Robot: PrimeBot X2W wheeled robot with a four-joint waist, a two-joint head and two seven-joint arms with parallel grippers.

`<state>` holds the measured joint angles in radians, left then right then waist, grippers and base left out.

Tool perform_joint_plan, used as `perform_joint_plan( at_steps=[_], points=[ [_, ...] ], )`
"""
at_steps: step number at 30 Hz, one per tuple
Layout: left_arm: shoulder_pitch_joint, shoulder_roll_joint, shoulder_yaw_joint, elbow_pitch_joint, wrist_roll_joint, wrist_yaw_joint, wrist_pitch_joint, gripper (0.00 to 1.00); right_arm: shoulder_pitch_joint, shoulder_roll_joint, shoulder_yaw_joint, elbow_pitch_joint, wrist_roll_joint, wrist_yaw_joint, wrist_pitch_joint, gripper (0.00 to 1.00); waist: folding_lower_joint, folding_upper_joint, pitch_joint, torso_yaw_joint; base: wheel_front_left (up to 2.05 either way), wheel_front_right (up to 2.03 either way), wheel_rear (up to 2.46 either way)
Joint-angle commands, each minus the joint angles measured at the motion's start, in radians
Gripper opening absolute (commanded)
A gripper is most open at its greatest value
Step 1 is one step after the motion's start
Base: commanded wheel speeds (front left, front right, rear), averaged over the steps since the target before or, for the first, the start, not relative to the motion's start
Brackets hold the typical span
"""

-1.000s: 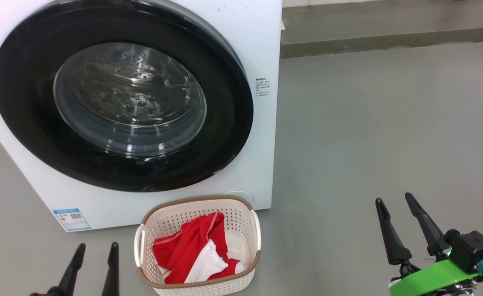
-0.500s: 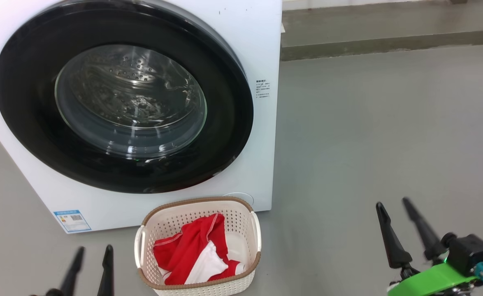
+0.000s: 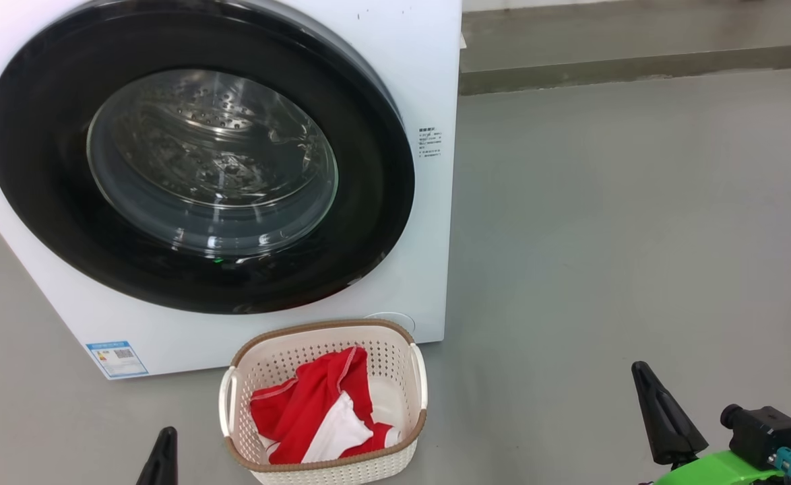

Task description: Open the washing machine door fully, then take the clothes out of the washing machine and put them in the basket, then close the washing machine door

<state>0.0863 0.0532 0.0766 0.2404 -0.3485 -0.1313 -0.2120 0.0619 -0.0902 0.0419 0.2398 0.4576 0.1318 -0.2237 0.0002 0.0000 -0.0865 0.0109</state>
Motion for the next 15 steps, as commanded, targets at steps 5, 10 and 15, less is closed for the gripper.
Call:
perform_joint_plan(
  at_steps=[5, 10, 15],
  points=[
    [-0.037, 0.013, 0.009, -0.022, -0.068, 0.0, 0.014, 0.0, -0.043, -0.006, -0.016, -0.023, 0.072, 0.0, 0.017, 0.0, -0.0001, 0.0, 0.004, -0.001, 0.0, 0.0, 0.0],
    [-0.044, 0.012, 0.01, -0.021, -0.123, 0.0, 0.027, 0.0, -0.049, -0.004, -0.023, -0.022, 0.121, 0.0, 0.031, 0.0, -0.0001, 0.0, 0.008, -0.001, 0.0, 0.0, 0.0],
    [-0.051, 0.012, 0.011, -0.02, -0.178, 0.0, 0.041, 0.0, -0.055, -0.002, -0.029, -0.021, 0.171, 0.0, 0.046, 0.0, -0.0002, 0.0, 0.012, -0.001, 0.0, 0.0, 0.0]
  ],
)
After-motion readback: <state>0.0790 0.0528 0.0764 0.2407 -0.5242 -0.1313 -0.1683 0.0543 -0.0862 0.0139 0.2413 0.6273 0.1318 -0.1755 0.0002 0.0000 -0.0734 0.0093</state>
